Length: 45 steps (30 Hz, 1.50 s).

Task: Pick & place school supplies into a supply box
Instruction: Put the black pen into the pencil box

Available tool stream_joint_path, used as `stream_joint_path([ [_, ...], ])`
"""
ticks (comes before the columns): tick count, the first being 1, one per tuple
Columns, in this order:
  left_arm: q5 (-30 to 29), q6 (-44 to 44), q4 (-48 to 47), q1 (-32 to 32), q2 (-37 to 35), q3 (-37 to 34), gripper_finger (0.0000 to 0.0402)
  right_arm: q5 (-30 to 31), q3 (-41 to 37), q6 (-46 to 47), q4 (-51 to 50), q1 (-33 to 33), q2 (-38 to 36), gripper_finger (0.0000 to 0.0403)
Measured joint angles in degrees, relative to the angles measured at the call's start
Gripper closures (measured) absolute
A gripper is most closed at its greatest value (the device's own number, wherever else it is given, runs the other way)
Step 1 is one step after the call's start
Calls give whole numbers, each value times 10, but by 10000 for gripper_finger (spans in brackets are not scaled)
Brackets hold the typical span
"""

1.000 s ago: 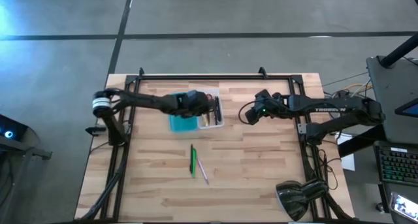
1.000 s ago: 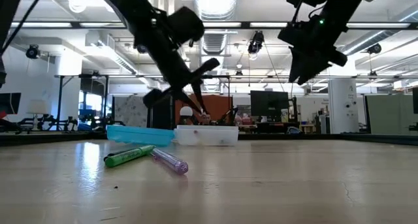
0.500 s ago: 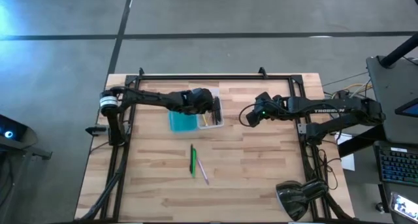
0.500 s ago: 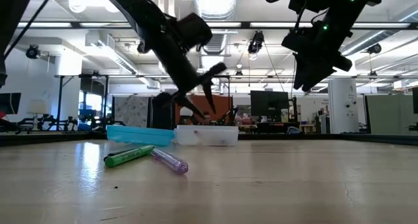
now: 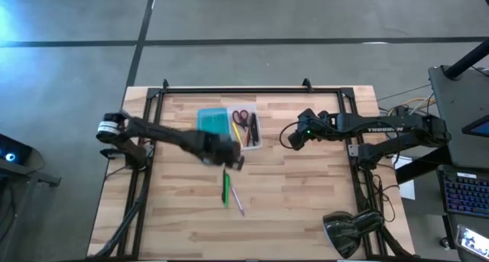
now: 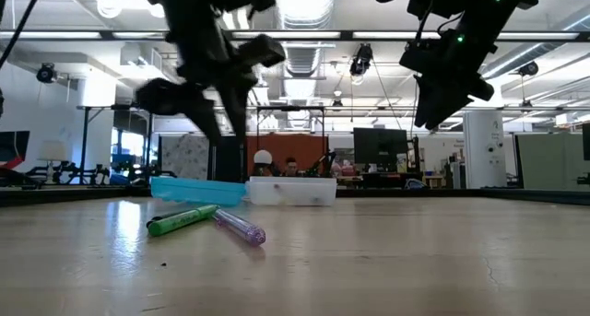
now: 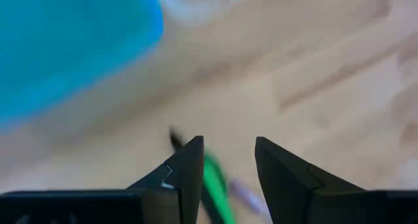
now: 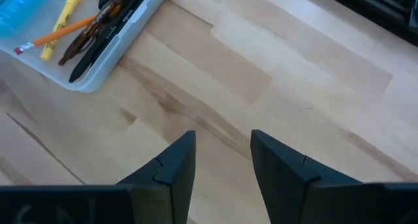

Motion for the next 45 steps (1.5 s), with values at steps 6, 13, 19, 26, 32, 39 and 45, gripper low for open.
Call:
stream_joint_path([
  [6, -40, -159, -28, -79, 10, -15, 280, -1, -6, -4, 2, 0, 0, 264],
  [13, -38, -223, -5, -112, 41, -24, 280, -1, -16, -11, 14, 0, 0, 264],
  [19, -32, -245, 13, -123, 77, -24, 280, -1, -18, -12, 13, 0, 0, 267],
  [26, -27, -247, 26, -123, 104, -24, 280, -1, -19, -13, 13, 0, 0, 266],
  [32, -28, -248, 28, -120, 111, -23, 280, -1, -21, -12, 13, 0, 0, 270],
  [39, -25, -246, 13, -117, 121, -21, 298, -1, -24, -11, 14, 0, 0, 269],
  [45, -20, -246, 0, -111, 130, -26, 368, 0, -25, -10, 14, 0, 0, 273],
])
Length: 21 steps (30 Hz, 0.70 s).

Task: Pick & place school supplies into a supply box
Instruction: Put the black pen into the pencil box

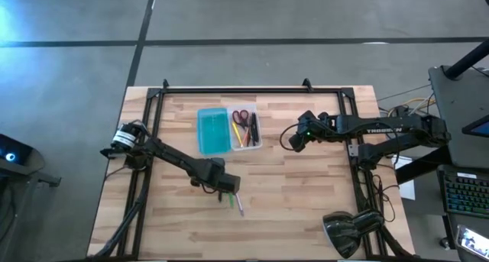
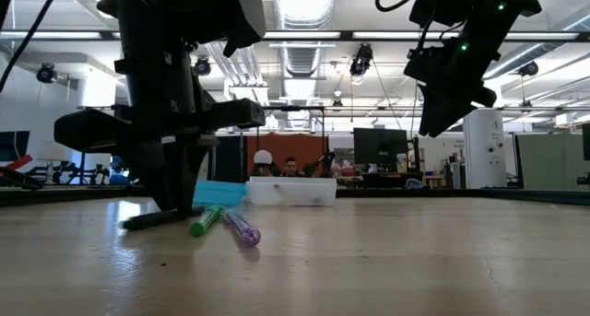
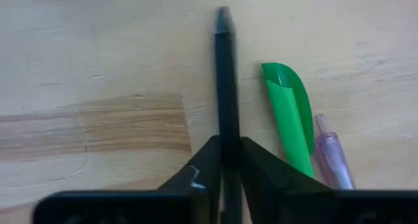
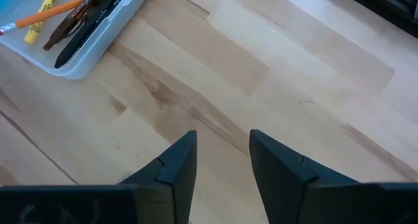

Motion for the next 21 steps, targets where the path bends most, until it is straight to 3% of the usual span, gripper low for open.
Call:
stream_joint_path([
  [2, 2, 0, 1, 3, 0, -2, 387, 3, 0, 0, 0, 0, 0, 273],
  [8, 5, 21, 29, 16, -23, -7, 390, 4, 0, 0, 0, 0, 0, 271],
  [14, -110, 41, 84, 36, -77, 7, 392, 5, 0, 1, 1, 0, 0, 275],
  [21, -129, 136, 233, 104, -105, 16, 393, 6, 0, 0, 5, 0, 0, 274],
])
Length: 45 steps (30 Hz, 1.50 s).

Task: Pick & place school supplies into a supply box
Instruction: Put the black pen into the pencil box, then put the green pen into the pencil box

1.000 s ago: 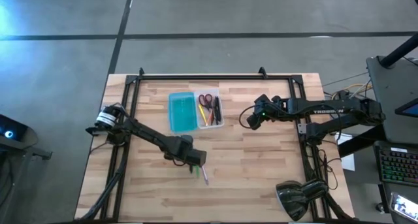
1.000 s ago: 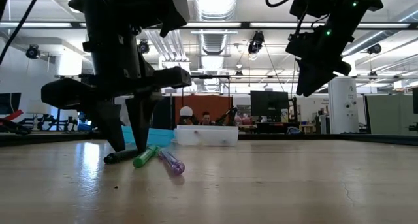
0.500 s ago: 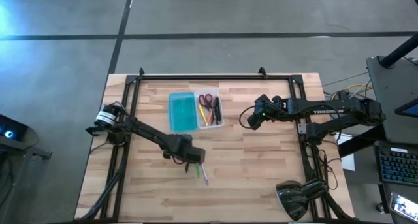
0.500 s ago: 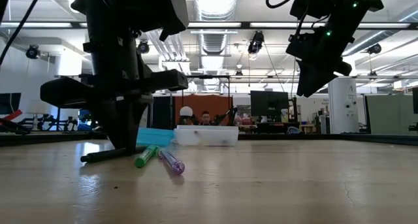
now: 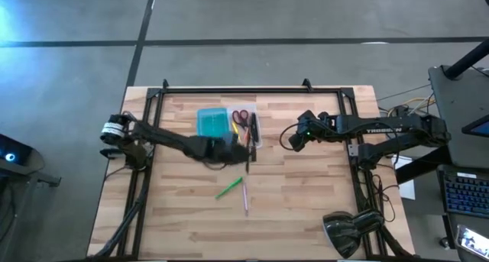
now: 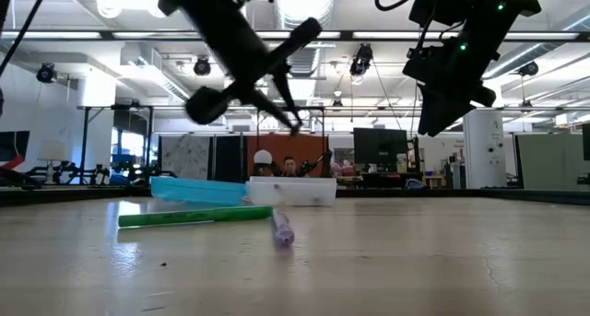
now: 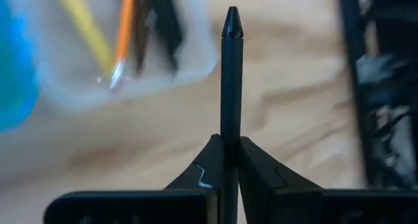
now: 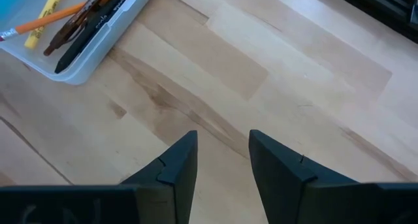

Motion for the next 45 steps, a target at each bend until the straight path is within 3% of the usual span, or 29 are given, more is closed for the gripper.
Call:
stream_joint_path([
  [6, 54, 110, 21, 83, 39, 51, 393, 0, 0, 3, 1, 0, 0, 277],
  [11, 67, 185, -49, 146, 72, 103, 394, 0, 0, 11, 1, 0, 0, 273],
  [19, 64, 193, -71, 210, 100, 94, 391, -1, 0, 30, -5, 0, 0, 279],
  [27, 53, 223, -72, 217, 107, 88, 324, -1, 0, 31, -6, 0, 0, 280],
  [30, 57, 234, -81, 211, 103, 88, 306, -1, 0, 36, -6, 0, 0, 280],
  [32, 100, 267, -90, 206, 89, 87, 300, -1, 0, 36, -7, 0, 0, 280],
  [35, 191, 385, -92, 177, 61, 87, 298, -1, 0, 36, -7, 0, 0, 280],
  [38, 234, 506, -120, 108, 31, 86, 297, -2, 0, 27, -8, 0, 0, 280],
  [41, 223, 544, -171, 32, 16, 85, 297, -2, 0, 19, -7, 0, 0, 280],
  [45, 150, 514, -185, -51, 25, 85, 297, -2, -1, 12, -7, 0, 0, 280],
])
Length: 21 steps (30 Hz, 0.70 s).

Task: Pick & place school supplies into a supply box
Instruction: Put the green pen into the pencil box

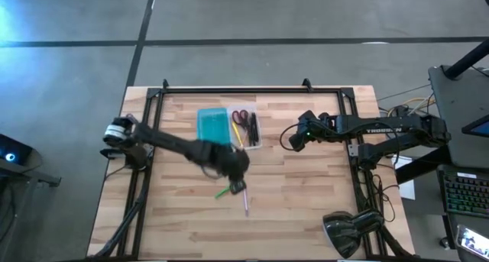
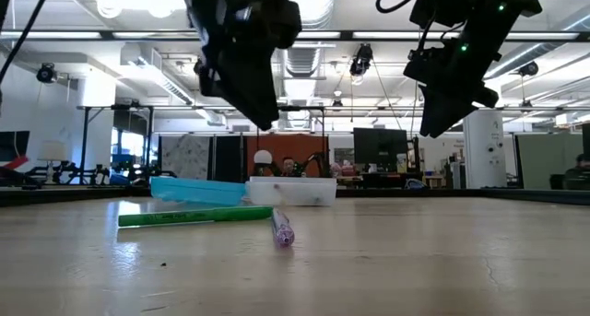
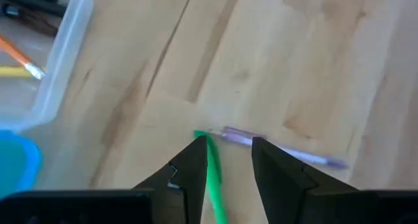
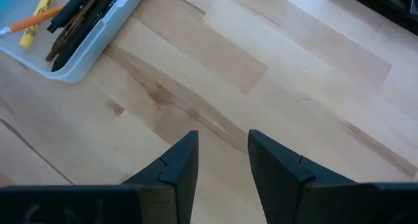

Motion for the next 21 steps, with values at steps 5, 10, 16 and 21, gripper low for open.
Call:
stream_joint_path([
  [5, -99, -91, -11, -46, 10, -20, 295, 0, 0, -4, 2, 0, 0, 280],
  [10, -89, -169, -11, -66, 12, -62, 279, 0, 0, -13, 2, 0, 0, 280],
  [16, -80, -178, 12, -86, 12, -90, 251, 0, 0, -15, 1, 0, 0, 280],
  [21, -55, -158, 33, -96, 12, -102, 248, 0, -1, -15, 0, 0, 0, 280],
])
